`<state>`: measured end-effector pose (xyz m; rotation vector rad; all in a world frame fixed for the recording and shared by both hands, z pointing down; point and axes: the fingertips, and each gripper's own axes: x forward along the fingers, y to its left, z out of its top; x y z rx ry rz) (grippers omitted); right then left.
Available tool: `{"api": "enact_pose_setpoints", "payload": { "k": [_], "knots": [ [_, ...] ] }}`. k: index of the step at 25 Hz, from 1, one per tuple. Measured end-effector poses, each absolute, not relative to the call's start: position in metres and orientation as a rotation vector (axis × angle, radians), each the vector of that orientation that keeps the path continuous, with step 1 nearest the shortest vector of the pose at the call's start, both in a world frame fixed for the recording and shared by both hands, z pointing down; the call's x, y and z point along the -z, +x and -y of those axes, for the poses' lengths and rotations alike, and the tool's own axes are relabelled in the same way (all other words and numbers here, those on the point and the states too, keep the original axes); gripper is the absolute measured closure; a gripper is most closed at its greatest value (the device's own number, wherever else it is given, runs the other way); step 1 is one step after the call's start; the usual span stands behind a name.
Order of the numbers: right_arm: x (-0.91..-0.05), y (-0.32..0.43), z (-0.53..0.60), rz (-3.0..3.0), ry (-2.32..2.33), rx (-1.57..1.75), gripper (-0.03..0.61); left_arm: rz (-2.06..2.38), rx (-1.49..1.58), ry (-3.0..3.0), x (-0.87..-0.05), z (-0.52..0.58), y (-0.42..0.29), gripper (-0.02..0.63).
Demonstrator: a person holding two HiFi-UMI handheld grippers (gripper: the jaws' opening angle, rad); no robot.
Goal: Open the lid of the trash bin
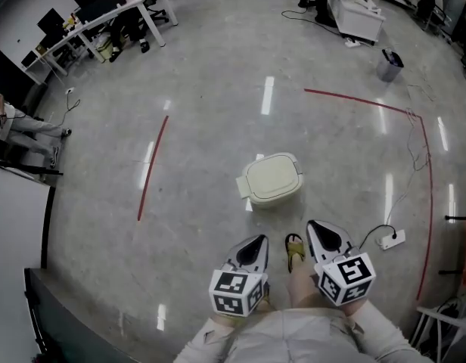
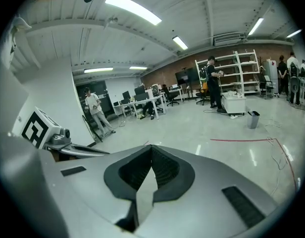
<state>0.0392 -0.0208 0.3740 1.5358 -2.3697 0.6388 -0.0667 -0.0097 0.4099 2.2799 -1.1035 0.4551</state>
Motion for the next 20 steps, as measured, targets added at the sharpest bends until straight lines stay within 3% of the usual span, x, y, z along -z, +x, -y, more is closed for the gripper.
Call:
{"api": "enact_pose_setpoints", "payload": {
  "k": [9,20],
  "knots": [
    [-0.433,0.089,0.107,2.316,1.427,-0.678,0.574,1.169,-0.519,2.158,-0.465,0.061,-0.031,0.609],
    [-0.57,0.118,0.201,2.213,1.345,-0.728,0.574,1.185,-0.571,1.982,-0.569,0.096,-0.004,0.609]
  ]
}}
